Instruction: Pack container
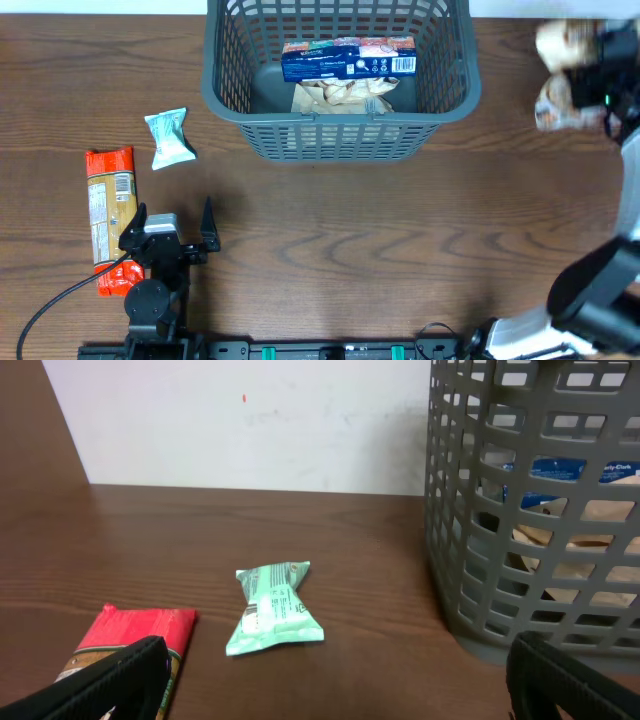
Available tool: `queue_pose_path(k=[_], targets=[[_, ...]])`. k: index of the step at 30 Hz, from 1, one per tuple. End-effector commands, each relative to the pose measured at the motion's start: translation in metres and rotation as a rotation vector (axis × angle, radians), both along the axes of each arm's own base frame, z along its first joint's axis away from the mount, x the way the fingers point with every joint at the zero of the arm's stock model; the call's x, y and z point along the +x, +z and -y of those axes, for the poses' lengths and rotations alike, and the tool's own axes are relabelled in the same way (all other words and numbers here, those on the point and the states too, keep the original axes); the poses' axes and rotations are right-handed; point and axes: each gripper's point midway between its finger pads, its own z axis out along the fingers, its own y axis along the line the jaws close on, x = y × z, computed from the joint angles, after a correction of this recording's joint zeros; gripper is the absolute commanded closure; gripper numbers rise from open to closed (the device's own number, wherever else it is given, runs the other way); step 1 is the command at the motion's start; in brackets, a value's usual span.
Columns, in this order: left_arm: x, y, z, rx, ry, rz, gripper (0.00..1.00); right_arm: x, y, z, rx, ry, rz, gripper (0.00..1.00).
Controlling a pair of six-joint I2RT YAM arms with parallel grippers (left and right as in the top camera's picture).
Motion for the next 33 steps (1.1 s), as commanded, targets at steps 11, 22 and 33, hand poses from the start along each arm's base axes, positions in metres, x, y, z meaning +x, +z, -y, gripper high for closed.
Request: queue_pose_path(k=[11, 22, 33], targets=[[-0.001, -0.018, -0.004, 0.002, 0.025, -0.051, 0.01, -0.016, 0.200, -0.229, -0.194, 0.625, 0.498, 0.99], [-0.001, -0.018, -0.004, 0.002, 0.025, -0.051, 0.02, -0.005, 0.168, -0.314, -0.489, 0.758, 0.494, 0.99], [-0.001, -0.018, -0.004, 0.002, 0.025, -0.051, 0.02, 0.022, 0.036, -0.335, -0.454, 0.839, 0.132, 0.99]])
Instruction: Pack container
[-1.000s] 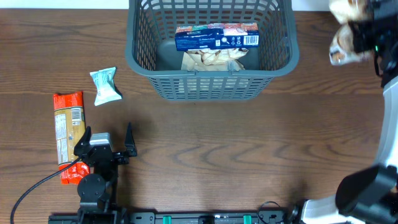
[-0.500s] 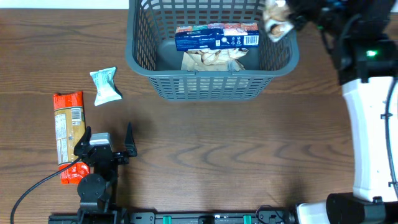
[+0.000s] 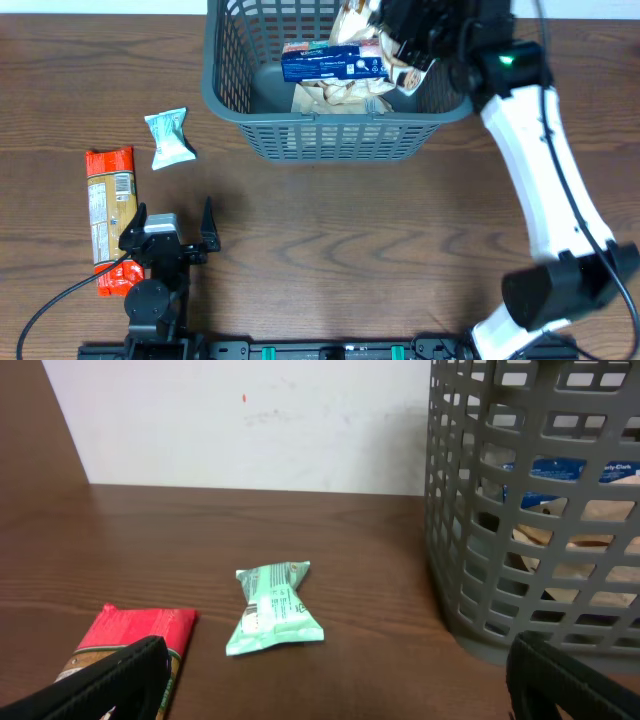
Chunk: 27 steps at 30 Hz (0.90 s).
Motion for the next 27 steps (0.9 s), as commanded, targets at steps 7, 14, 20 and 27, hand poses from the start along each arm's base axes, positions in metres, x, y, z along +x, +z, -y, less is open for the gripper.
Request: queue_pose_path(k=[7, 14, 20, 27], targets=[[-0.001, -0.018, -0.004, 0.002, 0.026, -0.051, 0.01, 0.004, -0.078, -0.015, -0.067, 0.032, -0.192, 1.00], [-0.001, -0.018, -0.004, 0.002, 0.026, -0.051, 0.01, -0.007, -0.114, -0.017, -0.094, 0.045, -0.313, 0.99], [-0.001, -0.018, -0.004, 0.002, 0.026, -0.051, 0.01, -0.015, -0.122, -0.017, -0.091, 0.030, -0.370, 0.69], [-0.001, -0.018, -0.004, 0.002, 0.026, -0.051, 0.01, -0.017, -0.121, -0.018, 0.004, -0.070, -0.448, 0.01]])
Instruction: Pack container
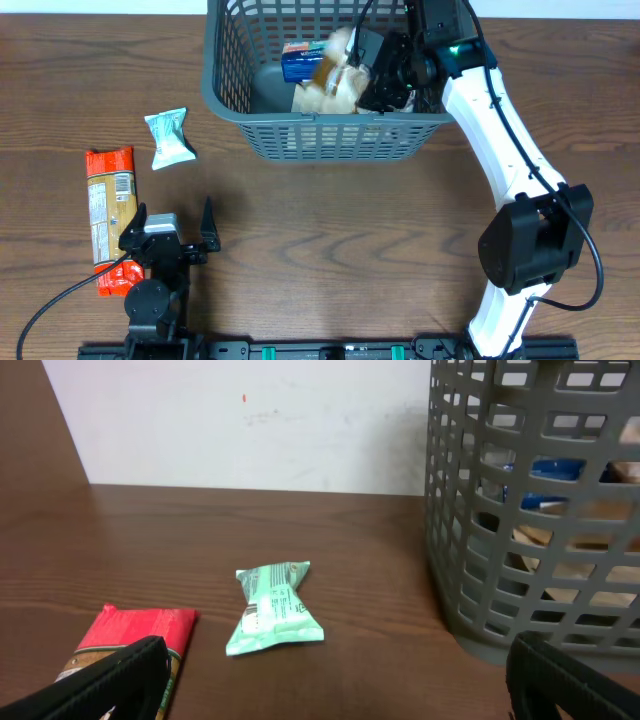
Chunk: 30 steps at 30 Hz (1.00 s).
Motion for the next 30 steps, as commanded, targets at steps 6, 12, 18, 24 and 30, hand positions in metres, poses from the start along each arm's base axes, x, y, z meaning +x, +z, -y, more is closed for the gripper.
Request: queue_pose_path(k=[6, 12, 18, 24, 30], targets=[[-0.001, -0.017, -0.004, 0.002, 0.026, -0.051, 0.01, 0.006, 0.023, -0.012, 0.081, -0.041, 0.020, 0.01], [-0.001, -0.017, -0.004, 0.002, 0.026, -0.051, 0.01, 0.028, 0.131, -0.018, 0.202, -0.087, 0.230, 0.01], [-0.001, -0.017, -0.004, -0.061, 0.034, -0.047, 0.01, 0.036, 0.247, 0.037, 0.367, -0.381, 0.395, 0.01], [-0.011, -0.017, -0.005, -0.062, 0.040, -0.167, 0.01, 0.036, 0.235, 0.172, 0.493, -0.901, 0.244, 0.01], [-0.015, 0.020, -0.005, -0.084, 0.053, -0.287, 0.01, 0.006, 0.204, 0.305, 0.461, -1.309, 0.172, 0.01]])
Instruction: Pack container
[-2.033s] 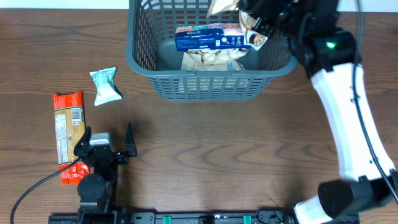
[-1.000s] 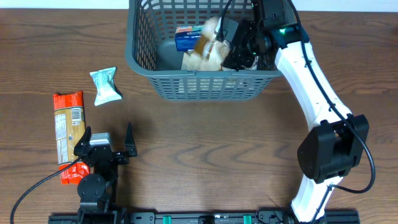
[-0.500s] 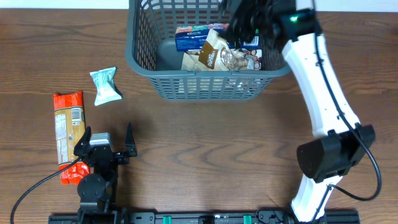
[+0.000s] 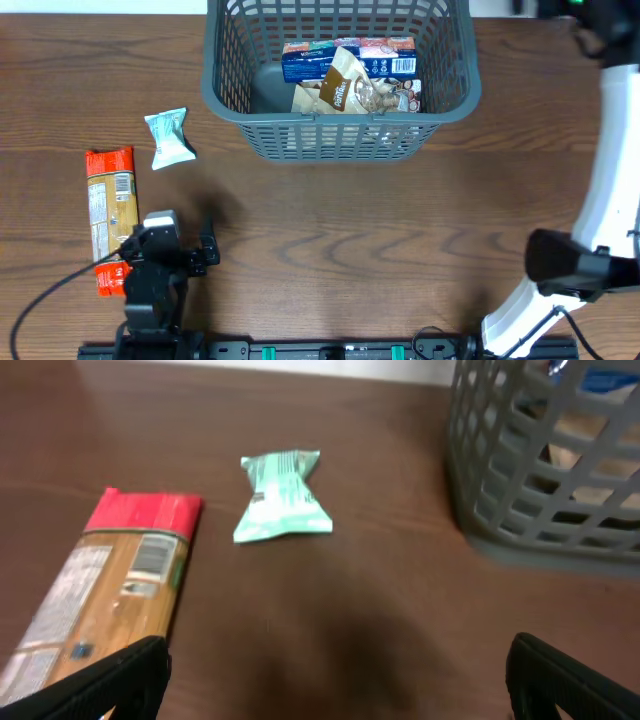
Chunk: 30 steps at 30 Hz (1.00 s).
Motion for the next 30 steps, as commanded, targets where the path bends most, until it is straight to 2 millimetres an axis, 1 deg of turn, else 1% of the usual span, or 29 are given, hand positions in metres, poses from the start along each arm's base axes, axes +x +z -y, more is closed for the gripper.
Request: queue_pose_path(k=[1, 2, 3, 5, 7, 9, 12, 15, 18, 20, 21, 24, 25, 30], targets=[[0.004, 0.044, -0.002, -0.020, 0.022, 0.007, 0.01, -0.015, -0.010, 0.058, 0.079, -0.236, -0.030, 0.01], [0.006, 0.052, -0.002, -0.024, 0.025, -0.030, 0.01, -0.021, -0.015, 0.073, 0.089, -0.271, -0.049, 0.01], [0.008, 0.057, -0.001, -0.032, 0.030, -0.059, 0.01, -0.025, -0.020, 0.081, 0.097, -0.289, -0.064, 0.01], [0.012, 0.069, -0.001, -0.047, 0.042, -0.137, 0.01, -0.037, -0.041, 0.099, 0.125, -0.326, -0.131, 0.01], [0.018, 0.080, -0.001, -0.043, 0.047, -0.218, 0.01, -0.047, -0.068, 0.108, 0.149, -0.354, -0.214, 0.01], [0.026, 0.091, -0.001, -0.033, 0.053, -0.299, 0.01, -0.055, -0.098, 0.111, 0.173, -0.367, -0.298, 0.01], [0.038, 0.105, -0.007, -0.021, 0.080, -0.418, 0.01, -0.064, -0.150, 0.105, 0.208, -0.365, -0.427, 0.01], [0.049, 0.118, -0.020, -0.026, 0.127, -0.526, 0.01, -0.069, -0.203, 0.087, 0.261, -0.327, -0.531, 0.01], [0.057, 0.127, -0.037, -0.038, 0.184, -0.634, 0.01, -0.074, -0.244, 0.071, 0.286, -0.294, -0.592, 0.01], [0.066, 0.129, -0.044, -0.064, 0.195, -0.684, 0.01, -0.077, -0.265, 0.061, 0.288, -0.279, -0.624, 0.01], [0.073, 0.129, -0.044, -0.085, 0.167, -0.707, 0.01, -0.080, -0.275, 0.056, 0.284, -0.263, -0.641, 0.01], [0.089, 0.126, -0.024, -0.171, -0.023, -0.758, 0.01, -0.084, -0.292, 0.043, 0.283, -0.237, -0.671, 0.01], [0.093, 0.124, -0.021, -0.188, -0.053, -0.764, 0.01, -0.084, -0.297, 0.038, 0.282, -0.228, -0.678, 0.01], [0.122, 0.115, -0.027, -0.184, -0.064, -0.727, 0.01, -0.083, -0.310, 0.024, 0.265, -0.191, -0.685, 0.01]])
